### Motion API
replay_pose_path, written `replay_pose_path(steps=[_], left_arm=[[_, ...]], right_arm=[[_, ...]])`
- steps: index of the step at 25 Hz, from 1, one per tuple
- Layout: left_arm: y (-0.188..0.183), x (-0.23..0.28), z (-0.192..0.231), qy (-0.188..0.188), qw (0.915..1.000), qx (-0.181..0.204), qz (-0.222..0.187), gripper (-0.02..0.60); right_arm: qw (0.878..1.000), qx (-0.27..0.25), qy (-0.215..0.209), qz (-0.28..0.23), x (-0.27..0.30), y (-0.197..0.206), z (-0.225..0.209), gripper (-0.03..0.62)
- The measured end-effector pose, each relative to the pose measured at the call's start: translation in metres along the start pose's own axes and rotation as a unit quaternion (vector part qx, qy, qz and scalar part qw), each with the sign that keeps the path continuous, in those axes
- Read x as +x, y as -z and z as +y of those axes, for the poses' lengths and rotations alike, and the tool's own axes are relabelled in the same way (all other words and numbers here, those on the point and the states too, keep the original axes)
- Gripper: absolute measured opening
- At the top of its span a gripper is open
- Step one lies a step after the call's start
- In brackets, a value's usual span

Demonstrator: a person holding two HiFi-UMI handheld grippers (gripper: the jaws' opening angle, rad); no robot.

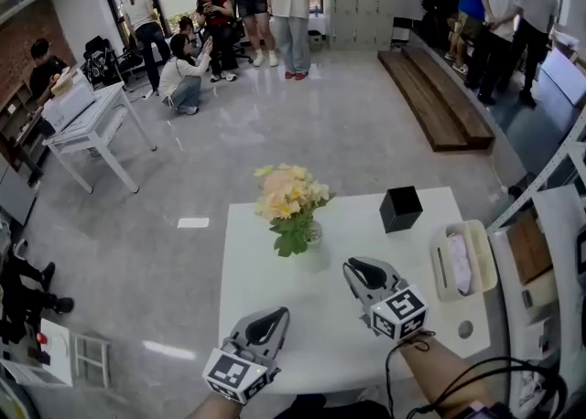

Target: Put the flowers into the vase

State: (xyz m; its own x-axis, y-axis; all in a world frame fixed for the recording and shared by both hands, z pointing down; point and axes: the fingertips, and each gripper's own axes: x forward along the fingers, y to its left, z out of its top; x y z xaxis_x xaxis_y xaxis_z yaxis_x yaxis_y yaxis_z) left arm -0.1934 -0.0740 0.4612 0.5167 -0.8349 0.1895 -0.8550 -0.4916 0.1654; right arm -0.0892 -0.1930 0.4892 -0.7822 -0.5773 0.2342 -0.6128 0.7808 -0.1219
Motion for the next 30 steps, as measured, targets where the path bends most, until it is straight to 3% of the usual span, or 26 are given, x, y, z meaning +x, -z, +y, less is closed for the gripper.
replay_pose_path(steps=[5, 18, 30], left_arm=[[0.000, -0.010, -0.027, -0.007, 1.0000, 0.000, -0.005, 0.005], [0.008, -0.042, -0.124, -0.048, 0.9976, -0.049, -0.008, 0.005], [0.038, -0.071, -0.186, -0.074, 0.9938, -0.083, -0.001, 0.005]], right_arm=[[1.000, -0.003, -0.011, -0.001, -0.046, -0.002, 0.018, 0.006], [0.998, 0.014, -0.058, -0.018, -0.165, -0.012, 0.067, 0.005], [0.996, 0.038, -0.076, 0.001, -0.240, 0.018, 0.094, 0.005]])
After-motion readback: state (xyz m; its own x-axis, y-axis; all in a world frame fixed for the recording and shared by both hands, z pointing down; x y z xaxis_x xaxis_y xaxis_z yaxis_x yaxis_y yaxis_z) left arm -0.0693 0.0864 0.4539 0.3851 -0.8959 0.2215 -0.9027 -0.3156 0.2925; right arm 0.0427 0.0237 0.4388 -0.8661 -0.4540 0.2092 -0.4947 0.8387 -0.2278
